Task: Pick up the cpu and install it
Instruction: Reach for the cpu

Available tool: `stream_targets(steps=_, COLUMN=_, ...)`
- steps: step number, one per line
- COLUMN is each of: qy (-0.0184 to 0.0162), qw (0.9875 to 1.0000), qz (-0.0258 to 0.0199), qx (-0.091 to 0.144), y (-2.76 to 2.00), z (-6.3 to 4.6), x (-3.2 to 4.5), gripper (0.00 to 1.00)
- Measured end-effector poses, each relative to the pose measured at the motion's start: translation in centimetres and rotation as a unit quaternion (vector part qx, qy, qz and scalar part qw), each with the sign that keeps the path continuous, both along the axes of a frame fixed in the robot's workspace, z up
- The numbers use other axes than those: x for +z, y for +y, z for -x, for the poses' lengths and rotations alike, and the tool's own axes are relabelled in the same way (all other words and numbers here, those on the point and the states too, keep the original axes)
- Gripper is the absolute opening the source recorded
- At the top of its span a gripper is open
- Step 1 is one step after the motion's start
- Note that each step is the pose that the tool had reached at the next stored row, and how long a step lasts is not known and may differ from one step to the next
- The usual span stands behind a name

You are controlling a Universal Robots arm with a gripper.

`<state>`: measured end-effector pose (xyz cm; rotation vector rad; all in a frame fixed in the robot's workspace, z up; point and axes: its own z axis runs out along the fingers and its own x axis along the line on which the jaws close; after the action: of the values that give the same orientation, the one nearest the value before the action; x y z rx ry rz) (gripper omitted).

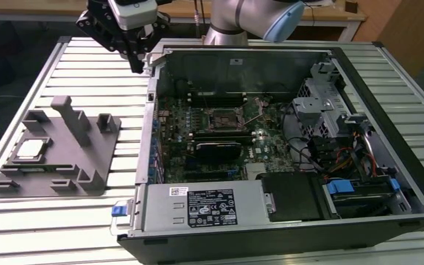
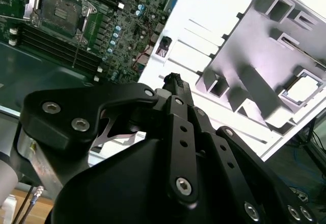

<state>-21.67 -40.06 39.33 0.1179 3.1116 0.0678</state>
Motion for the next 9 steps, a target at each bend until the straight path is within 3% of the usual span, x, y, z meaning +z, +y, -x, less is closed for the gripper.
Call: stream_targets(steps=9, qy=-0.0001, qw=1.0000, qz=0.0000, qx=0.000, y=-0.02, z=0.91, x=0.00, gripper=0.11)
